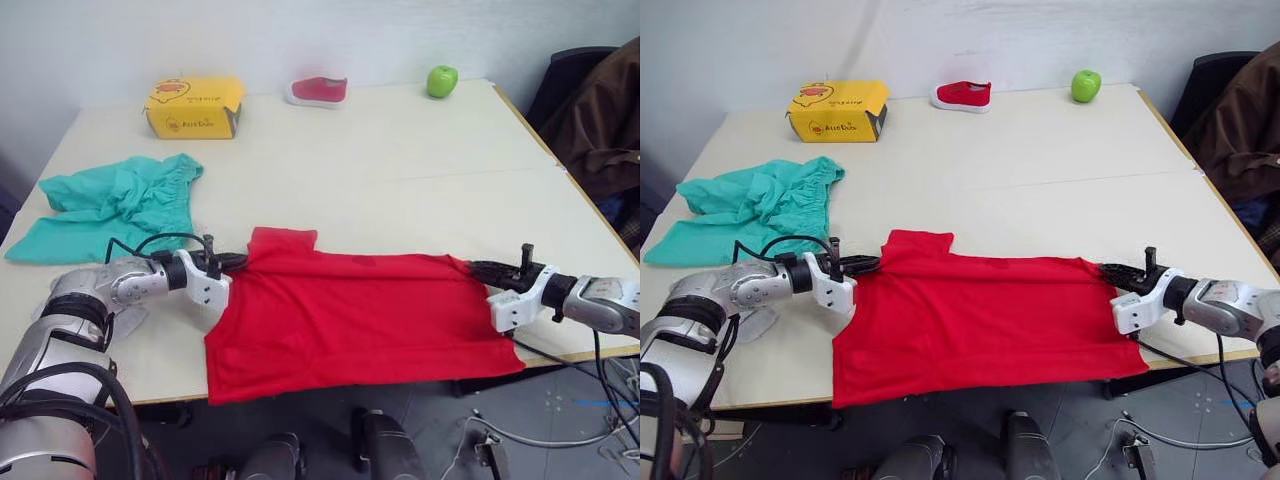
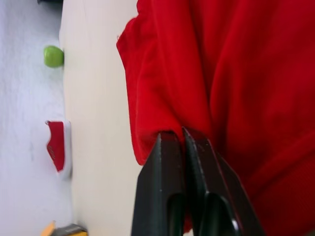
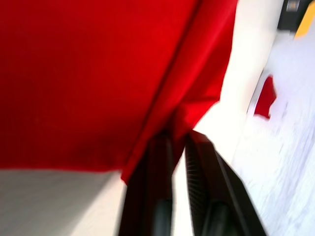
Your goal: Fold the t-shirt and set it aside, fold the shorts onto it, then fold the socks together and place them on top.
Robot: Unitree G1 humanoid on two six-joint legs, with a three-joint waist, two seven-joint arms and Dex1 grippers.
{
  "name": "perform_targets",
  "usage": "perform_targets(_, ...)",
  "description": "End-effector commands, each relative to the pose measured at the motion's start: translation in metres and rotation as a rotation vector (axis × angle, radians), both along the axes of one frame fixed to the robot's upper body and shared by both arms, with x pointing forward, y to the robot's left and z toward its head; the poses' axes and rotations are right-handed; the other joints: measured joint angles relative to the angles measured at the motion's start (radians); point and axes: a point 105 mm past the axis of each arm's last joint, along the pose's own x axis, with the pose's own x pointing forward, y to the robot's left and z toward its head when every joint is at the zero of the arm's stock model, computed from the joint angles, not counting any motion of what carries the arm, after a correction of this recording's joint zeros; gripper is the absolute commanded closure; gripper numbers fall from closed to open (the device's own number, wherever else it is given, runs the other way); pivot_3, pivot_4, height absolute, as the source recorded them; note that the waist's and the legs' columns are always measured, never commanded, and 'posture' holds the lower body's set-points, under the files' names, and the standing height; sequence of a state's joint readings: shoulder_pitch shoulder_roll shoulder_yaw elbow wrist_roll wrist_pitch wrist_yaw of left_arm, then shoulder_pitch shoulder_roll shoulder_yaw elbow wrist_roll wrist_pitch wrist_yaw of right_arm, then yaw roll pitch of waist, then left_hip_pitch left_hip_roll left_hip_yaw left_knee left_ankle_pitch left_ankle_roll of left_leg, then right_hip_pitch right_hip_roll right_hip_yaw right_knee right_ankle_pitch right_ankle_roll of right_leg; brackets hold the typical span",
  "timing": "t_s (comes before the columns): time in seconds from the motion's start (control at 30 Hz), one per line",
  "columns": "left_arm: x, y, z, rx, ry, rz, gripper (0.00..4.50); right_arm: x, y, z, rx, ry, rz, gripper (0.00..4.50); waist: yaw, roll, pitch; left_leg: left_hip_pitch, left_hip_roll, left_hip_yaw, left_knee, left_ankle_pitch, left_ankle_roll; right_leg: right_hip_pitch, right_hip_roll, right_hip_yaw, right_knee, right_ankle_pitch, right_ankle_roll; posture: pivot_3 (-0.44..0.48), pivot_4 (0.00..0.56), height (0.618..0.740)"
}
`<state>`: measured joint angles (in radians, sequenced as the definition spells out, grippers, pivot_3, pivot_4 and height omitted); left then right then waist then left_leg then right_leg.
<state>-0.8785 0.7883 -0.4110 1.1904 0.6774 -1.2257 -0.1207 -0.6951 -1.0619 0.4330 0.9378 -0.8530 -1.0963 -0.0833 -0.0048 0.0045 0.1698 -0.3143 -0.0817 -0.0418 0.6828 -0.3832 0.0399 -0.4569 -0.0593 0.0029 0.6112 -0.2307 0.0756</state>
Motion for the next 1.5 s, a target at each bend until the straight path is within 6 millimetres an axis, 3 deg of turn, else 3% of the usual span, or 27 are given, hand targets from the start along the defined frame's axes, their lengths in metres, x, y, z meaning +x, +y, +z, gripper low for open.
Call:
perform_targets(0.03,-0.002,0.0,0.012,-0.099,0.055,0.006,3.26,0.002,0.001,0.022,0.1,0.013,-0.019,2.57,-0.001,-0.001,0.0,-0.002,0.0,0.0,0.0,0.0,0.0,-0.001,0.0,0.0,0.0,0.0,0.001,0.0,0.15,0.74)
perform_targets(0.27,-0.011,0.013,0.035,-0.209,0.293,0.051,1.07,-0.002,0.0,0.051,0.254,0.148,-0.059,0.1,-0.004,-0.001,0.0,-0.008,0.002,0.0,0.002,-0.001,0.002,-0.005,0.0,-0.001,-0.004,0.001,0.002,0.0,0.15,0.74)
perform_targets(0.37,-0.015,0.022,0.046,-0.265,0.389,0.093,0.14,0.0,-0.002,0.062,0.348,0.232,-0.104,0.0,-0.002,-0.001,0.0,-0.008,0.003,-0.001,0.003,-0.002,0.002,-0.005,0.001,-0.001,-0.004,0.001,0.002,0.0,0.15,0.74)
perform_targets(0.4,-0.015,0.028,0.048,-0.302,0.462,0.129,0.05,0.003,-0.002,0.069,0.423,0.267,-0.133,0.0,0.0,-0.001,0.0,-0.008,0.003,-0.001,0.003,-0.002,0.002,-0.005,0.001,-0.001,-0.004,0.001,0.002,0.0,0.15,0.74)
perform_targets(0.5,-0.011,0.031,0.062,-0.4,0.587,0.177,0.05,0.014,-0.001,0.083,0.669,0.414,-0.218,0.0,0.001,-0.001,0.0,-0.01,0.003,-0.002,0.007,-0.003,0.002,-0.005,0.001,-0.001,-0.002,0.001,0.002,0.0,0.15,0.74)
perform_targets(0.63,0.005,0.024,0.082,-0.598,0.85,0.269,0.05,0.021,0.002,0.077,0.861,0.725,-0.396,0.0,0.008,-0.001,0.0,-0.018,0.004,-0.007,0.019,-0.006,0.002,-0.008,0.001,-0.005,0.001,0.002,0.002,0.0,0.15,0.74)
perform_targets(0.8,0.02,0.009,0.078,-0.694,1.132,0.374,0.05,0.025,0.012,0.073,1.013,0.958,-0.577,0.0,0.025,-0.001,0.0,-0.023,0.003,-0.01,0.02,-0.007,0.002,-0.01,0.001,-0.01,-0.002,0.003,0.002,0.0,0.15,0.74)
perform_targets(0.93,0.041,-0.003,0.07,-0.736,1.133,0.461,0.05,0.037,0.01,0.071,1.116,0.991,-0.729,0.0,0.026,-0.001,0.0,-0.027,0.002,-0.01,0.021,-0.007,0.002,-0.015,0.0,-0.01,-0.001,0.003,0.002,0.0,0.15,0.74)
perform_targets(1.13,0.063,-0.023,0.05,-0.786,1.102,0.601,0.05,0.041,-0.003,0.056,1.151,1.017,-0.889,0.0,0.025,-0.001,0.0,-0.055,-0.002,-0.009,0.038,-0.007,0.0,-0.043,-0.004,-0.013,0.013,0.003,0.002,0.0,0.15,0.74)
perform_targets(1.5,0.078,-0.049,0.049,-0.946,1.097,0.644,0.05,0.042,-0.004,0.055,1.242,1.078,-0.922,0.0,0.028,-0.001,0.0,-0.055,-0.004,-0.009,0.042,-0.006,-0.001,-0.043,-0.006,-0.012,0.017,0.004,0.002,0.0,0.15,0.74)
